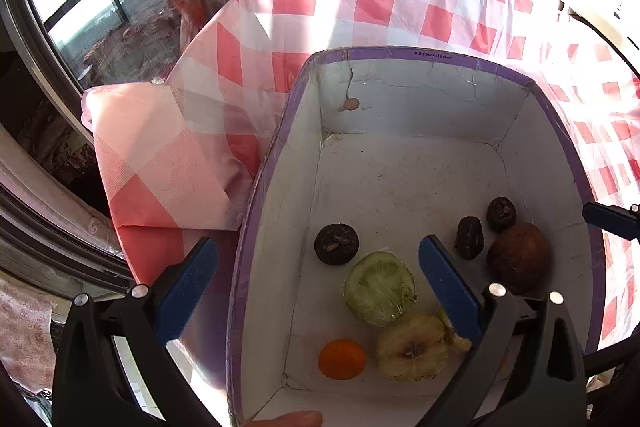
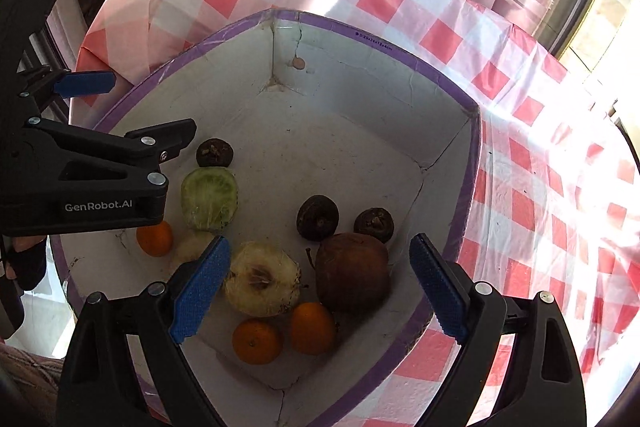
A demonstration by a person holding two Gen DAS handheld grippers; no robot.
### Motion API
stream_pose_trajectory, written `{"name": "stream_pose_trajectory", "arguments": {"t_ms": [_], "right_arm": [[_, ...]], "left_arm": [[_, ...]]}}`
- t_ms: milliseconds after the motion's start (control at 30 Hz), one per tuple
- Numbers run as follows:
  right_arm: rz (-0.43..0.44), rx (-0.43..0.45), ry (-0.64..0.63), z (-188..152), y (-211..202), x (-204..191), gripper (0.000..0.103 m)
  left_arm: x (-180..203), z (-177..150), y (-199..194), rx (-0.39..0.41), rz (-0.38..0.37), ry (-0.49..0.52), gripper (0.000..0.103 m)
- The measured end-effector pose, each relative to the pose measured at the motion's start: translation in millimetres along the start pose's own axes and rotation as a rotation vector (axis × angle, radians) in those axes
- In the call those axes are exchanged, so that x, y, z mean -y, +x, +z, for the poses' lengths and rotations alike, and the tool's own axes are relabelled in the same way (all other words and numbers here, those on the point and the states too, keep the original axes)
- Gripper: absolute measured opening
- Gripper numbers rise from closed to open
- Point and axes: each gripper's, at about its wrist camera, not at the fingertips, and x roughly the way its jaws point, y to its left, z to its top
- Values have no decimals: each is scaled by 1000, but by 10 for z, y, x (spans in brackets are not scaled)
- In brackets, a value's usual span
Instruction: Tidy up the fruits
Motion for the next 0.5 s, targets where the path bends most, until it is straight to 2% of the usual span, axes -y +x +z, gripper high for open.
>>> {"name": "stream_pose_trajectory", "arguments": {"t_ms": [67,267,500], "right_arm": [[6,-20,-18,2,36,-64,87],[40,-57,-65,-30,97,-218,87],[87,-114,9,-90,185,-167,87]], "left_arm": [[-34,-22,44,-26,-26,-34,101],[5,-85,165,-89,3,-27,101],[-65,-73,135,-92,-33,-65,101]]}}
